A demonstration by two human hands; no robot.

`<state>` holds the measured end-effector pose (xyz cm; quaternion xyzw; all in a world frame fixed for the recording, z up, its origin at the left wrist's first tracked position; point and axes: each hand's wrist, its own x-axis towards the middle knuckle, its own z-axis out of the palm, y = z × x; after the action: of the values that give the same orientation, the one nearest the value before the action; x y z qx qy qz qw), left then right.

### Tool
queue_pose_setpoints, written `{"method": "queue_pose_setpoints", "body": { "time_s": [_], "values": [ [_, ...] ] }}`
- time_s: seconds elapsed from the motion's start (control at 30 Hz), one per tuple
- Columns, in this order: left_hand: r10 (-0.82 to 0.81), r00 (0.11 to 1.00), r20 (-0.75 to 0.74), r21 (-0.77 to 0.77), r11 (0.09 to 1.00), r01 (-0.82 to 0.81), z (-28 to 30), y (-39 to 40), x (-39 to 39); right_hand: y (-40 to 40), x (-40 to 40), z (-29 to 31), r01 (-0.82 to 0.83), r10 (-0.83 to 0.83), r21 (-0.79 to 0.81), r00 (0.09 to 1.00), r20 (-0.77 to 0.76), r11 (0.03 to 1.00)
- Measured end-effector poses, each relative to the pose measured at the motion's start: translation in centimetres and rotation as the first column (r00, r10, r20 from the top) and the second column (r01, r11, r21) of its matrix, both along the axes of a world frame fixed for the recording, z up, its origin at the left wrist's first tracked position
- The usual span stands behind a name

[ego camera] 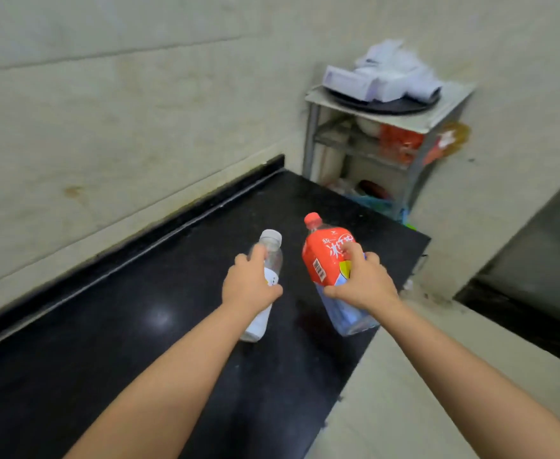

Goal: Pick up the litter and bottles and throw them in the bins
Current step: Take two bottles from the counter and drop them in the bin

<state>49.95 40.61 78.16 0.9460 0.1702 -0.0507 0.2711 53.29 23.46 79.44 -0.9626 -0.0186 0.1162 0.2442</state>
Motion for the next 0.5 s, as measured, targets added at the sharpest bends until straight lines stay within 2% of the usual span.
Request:
{"method": "queue_pose_setpoints", "body": {
  "time_s": [0.1,0.2,0.33,0.5],
  "values": [
    [-0.233,0.971,0.045,0.040,0.972,0.232,1.2,-10.8,3.6,-11.2,0.0,1.9,0.205,-0.206,0.014,0.977,0.057,0.979],
    [-0.442,0.893,0.085,0.113,0.895,0.432,1.8,-23.0,5.6,-23.3,-1.7,2.9,0.401,-0.401,0.019,0.912,0.091,0.916],
    [-0.670,0.732,0.127,0.274,0.733,0.623,2.1,-40.2,6.1,-39.1,-5.7,3.5,0.585,-0.571,-0.029,0.800,0.183,0.811],
    [-0.858,0.510,0.062,0.360,0.496,0.790,1.6,-59.1,3.8,-55.0,-11.2,2.9,0.726,-0.696,-0.110,0.683,0.222,0.678]
  ]
}}
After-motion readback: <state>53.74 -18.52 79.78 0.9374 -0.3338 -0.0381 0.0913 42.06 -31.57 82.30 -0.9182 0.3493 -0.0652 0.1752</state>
